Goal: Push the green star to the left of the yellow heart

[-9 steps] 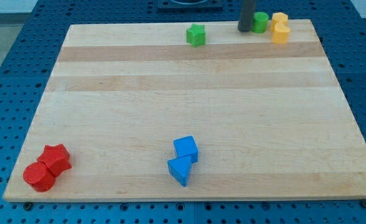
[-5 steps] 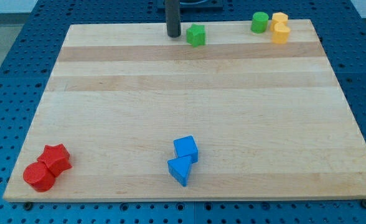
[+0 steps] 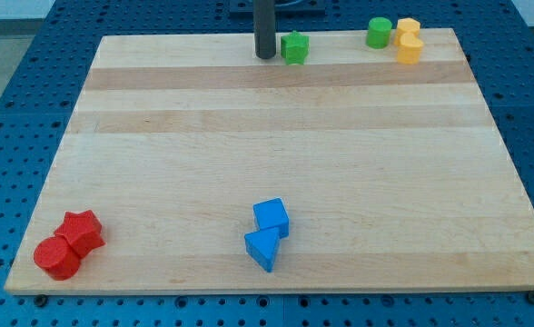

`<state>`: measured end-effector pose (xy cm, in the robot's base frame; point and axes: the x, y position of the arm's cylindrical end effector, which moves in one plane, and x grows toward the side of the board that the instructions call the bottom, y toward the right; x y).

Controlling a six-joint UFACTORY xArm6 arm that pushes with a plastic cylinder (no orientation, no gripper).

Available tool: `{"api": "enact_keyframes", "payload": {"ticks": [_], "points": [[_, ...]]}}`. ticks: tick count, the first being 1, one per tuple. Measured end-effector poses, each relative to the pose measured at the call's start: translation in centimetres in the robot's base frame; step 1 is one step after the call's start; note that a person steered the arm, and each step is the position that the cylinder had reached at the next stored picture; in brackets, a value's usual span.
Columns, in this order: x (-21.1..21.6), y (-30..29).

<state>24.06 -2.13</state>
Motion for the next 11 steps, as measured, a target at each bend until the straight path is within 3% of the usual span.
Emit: {"api": "enact_keyframes", "payload": {"ticks": [6,11], "points": [[-1.3,2.1],[0.5,10.0]]}}
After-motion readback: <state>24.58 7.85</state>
